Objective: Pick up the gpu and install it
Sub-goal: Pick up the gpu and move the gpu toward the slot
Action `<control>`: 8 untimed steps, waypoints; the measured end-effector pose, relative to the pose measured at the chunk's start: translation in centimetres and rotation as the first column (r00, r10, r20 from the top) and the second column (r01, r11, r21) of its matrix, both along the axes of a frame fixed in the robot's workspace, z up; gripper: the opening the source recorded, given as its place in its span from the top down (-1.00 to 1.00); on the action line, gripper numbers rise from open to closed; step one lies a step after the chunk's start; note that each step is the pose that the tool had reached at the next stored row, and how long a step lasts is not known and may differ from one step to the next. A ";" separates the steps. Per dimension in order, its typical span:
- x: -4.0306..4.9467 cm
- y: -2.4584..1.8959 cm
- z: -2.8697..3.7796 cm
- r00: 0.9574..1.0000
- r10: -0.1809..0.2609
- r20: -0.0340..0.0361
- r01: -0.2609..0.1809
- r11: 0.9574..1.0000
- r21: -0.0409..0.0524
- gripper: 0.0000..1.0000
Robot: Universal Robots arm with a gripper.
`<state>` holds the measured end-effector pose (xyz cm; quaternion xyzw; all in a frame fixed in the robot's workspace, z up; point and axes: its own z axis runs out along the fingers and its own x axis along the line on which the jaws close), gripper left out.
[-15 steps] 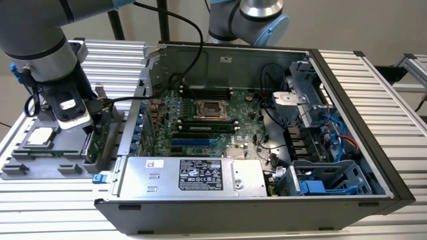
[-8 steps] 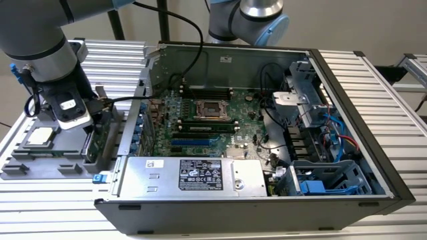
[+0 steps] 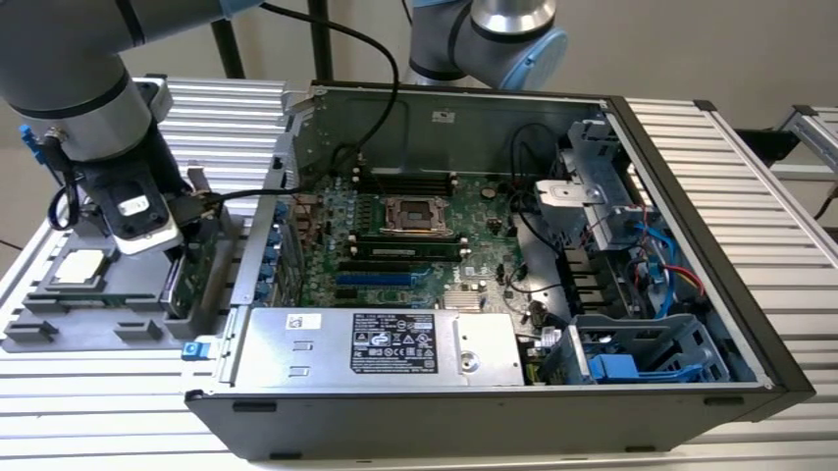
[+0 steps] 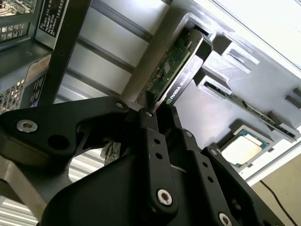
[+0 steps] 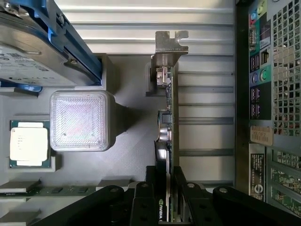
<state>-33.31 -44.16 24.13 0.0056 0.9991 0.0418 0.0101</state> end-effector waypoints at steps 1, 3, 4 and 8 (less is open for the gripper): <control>0.00 0.00 0.00 1.000 0.000 0.000 0.000 1.000 0.000 1.00; 0.00 0.00 0.08 1.000 0.000 0.000 0.000 1.000 0.000 1.00; -0.01 -0.01 0.16 1.000 0.000 0.000 0.000 1.000 0.000 1.00; 0.00 0.00 0.58 1.000 0.000 0.000 0.000 1.000 0.000 1.00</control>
